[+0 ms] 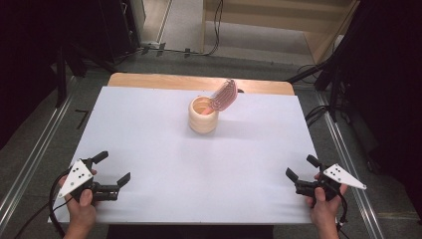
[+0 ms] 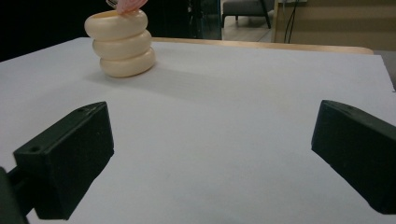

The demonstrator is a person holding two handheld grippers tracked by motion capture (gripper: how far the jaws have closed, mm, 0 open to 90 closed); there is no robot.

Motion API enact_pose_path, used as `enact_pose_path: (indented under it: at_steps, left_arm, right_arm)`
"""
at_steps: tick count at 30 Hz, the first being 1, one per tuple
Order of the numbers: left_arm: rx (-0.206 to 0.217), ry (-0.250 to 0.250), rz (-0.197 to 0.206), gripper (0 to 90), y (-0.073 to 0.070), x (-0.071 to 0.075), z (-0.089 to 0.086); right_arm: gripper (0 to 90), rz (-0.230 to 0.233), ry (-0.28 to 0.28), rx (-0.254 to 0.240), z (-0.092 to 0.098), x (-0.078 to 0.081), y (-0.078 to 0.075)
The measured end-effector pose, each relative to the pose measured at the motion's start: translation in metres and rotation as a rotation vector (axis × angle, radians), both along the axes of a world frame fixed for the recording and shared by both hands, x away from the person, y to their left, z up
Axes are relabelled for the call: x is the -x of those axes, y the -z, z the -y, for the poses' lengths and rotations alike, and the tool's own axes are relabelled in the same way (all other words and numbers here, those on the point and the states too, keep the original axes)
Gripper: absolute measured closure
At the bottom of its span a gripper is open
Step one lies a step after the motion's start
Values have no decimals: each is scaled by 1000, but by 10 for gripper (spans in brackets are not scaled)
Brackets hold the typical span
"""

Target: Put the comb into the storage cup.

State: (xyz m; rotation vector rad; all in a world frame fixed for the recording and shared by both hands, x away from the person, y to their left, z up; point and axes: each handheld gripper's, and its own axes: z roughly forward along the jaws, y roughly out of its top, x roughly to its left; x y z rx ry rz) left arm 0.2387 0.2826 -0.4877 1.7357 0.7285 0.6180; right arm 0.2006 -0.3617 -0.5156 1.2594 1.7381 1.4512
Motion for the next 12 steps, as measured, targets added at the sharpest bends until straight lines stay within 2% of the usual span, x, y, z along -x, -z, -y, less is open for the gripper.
enact_pose_path:
  at_steps: [12]
  left_arm:
    - [-3, -3, -1, 0, 0, -1, 0]
  right_arm:
    - [0, -1, -3, -2, 0, -1, 1]
